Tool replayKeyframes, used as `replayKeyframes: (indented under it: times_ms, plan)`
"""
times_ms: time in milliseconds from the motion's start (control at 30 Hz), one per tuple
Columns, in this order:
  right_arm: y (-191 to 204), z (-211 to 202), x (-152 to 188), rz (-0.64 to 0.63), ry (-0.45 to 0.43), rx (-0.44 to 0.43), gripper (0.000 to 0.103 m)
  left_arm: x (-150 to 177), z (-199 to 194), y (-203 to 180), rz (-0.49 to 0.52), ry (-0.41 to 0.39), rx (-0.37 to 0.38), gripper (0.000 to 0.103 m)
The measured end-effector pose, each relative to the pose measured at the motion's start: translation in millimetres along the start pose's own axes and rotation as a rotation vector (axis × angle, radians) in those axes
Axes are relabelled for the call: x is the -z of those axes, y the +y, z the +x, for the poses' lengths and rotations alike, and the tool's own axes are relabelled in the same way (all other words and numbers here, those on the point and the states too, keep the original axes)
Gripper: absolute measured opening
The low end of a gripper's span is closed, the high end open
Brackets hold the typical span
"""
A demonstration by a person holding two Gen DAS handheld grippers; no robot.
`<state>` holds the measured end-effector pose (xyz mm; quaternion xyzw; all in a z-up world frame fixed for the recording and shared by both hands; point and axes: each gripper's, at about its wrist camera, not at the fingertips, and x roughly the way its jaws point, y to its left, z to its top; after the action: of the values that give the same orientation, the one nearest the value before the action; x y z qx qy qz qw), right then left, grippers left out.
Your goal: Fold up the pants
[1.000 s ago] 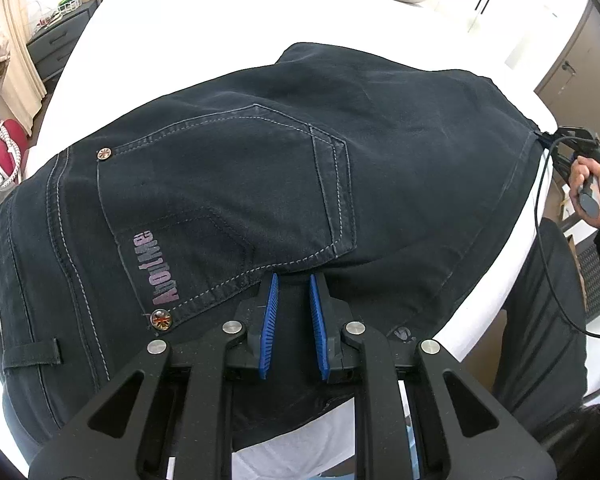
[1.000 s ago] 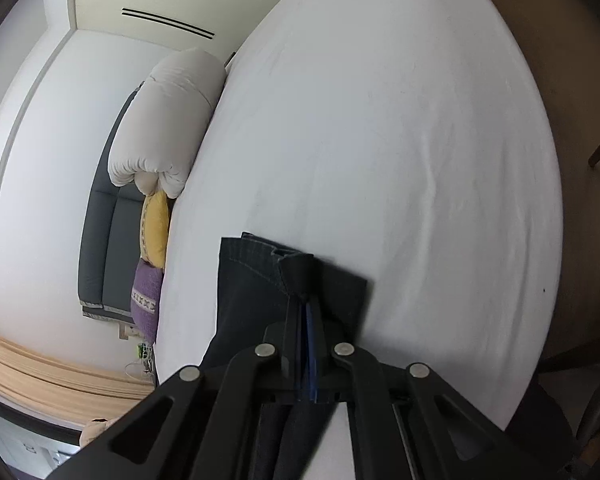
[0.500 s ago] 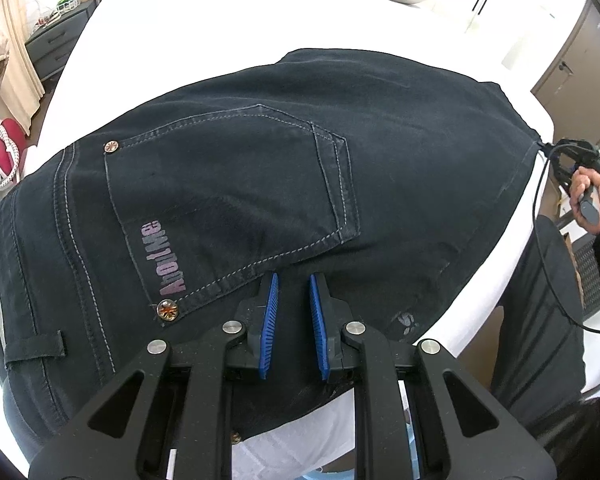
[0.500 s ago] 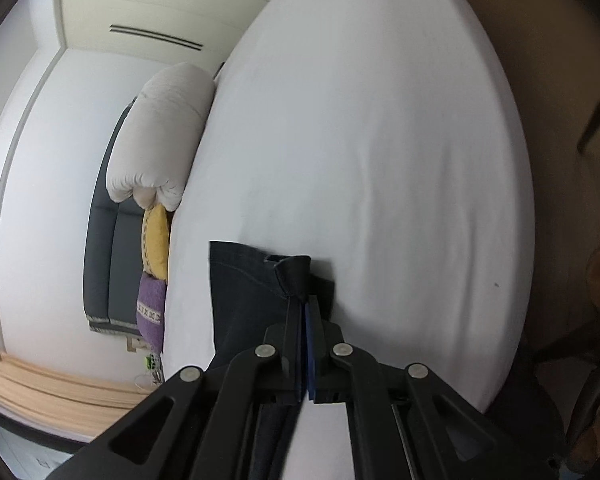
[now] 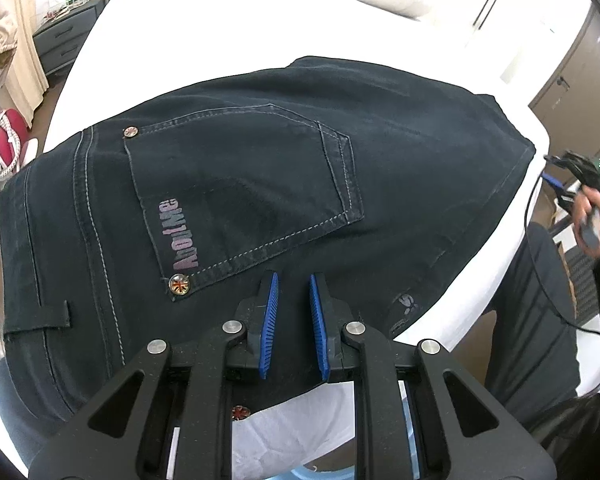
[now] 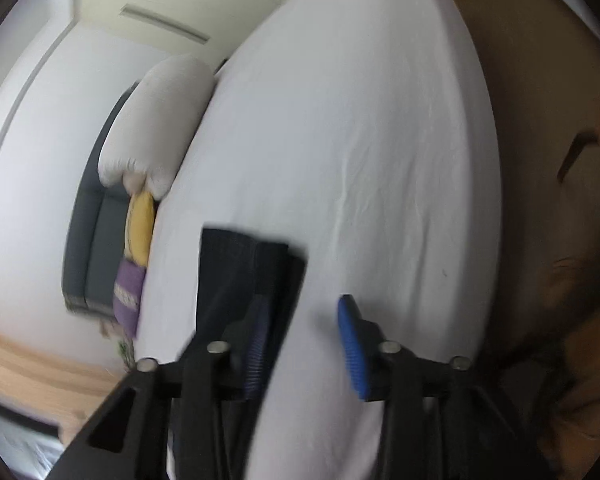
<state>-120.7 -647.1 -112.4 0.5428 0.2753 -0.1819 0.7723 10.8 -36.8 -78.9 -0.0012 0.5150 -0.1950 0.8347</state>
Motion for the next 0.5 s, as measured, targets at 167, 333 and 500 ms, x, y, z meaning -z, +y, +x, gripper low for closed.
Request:
replayKeyframes:
  times_ms: [167, 333, 500]
  plan:
    - [58.8, -0.4, 84.6, -0.201, 0.326, -0.218, 0.041, 1.5, 0.0, 1.4, 0.003, -0.012, -0.001, 0.016]
    - [88.4, 32.9, 165.5, -0.177, 0.567, -0.331, 0.041, 4.2, -2.0, 4.1, -0.017, -0.030, 0.006, 0.016]
    - [103.5, 58.3, 209.9, -0.181, 0.696, -0.308, 0.047, 8.1, -4.6, 11.2, -0.046, -0.041, 0.032, 0.016]
